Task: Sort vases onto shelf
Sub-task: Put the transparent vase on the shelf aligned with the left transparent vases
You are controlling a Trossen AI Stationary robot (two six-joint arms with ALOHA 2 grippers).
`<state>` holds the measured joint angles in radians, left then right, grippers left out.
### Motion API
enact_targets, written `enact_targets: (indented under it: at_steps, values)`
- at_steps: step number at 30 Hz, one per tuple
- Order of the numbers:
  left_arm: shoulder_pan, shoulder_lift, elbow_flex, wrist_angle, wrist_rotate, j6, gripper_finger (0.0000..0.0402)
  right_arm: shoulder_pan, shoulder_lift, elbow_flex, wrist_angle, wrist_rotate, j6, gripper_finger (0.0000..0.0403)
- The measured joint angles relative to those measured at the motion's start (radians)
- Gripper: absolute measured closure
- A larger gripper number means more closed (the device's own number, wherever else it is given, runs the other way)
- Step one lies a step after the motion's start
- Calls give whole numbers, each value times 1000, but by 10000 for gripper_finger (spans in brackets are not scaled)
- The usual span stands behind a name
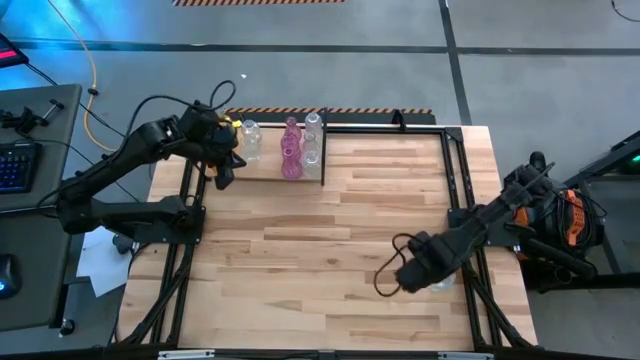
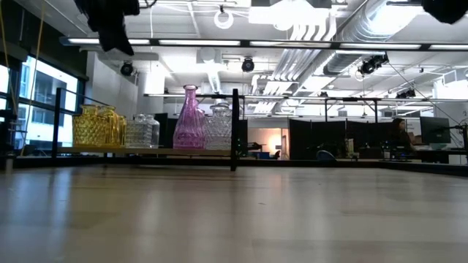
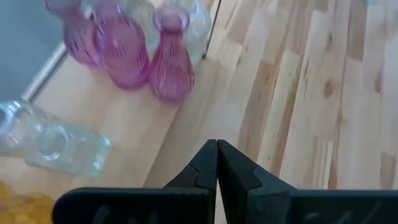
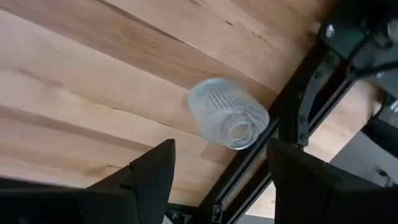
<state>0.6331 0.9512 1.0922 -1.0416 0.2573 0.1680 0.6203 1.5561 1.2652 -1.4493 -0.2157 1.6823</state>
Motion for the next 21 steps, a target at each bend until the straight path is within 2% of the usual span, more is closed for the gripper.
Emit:
enact_targets:
  at_steps: [9, 18, 21]
  values:
    - [0, 2, -90, -2, 0, -27, 401, 93, 1, -147, 240, -9, 186, 170]
    - [0, 2, -95, 0, 0, -27, 402, 133, 0, -231, 290, -64, 252, 170]
    - [0, 2, -95, 0, 1, -27, 402, 133, 2, -256, 318, -50, 251, 170]
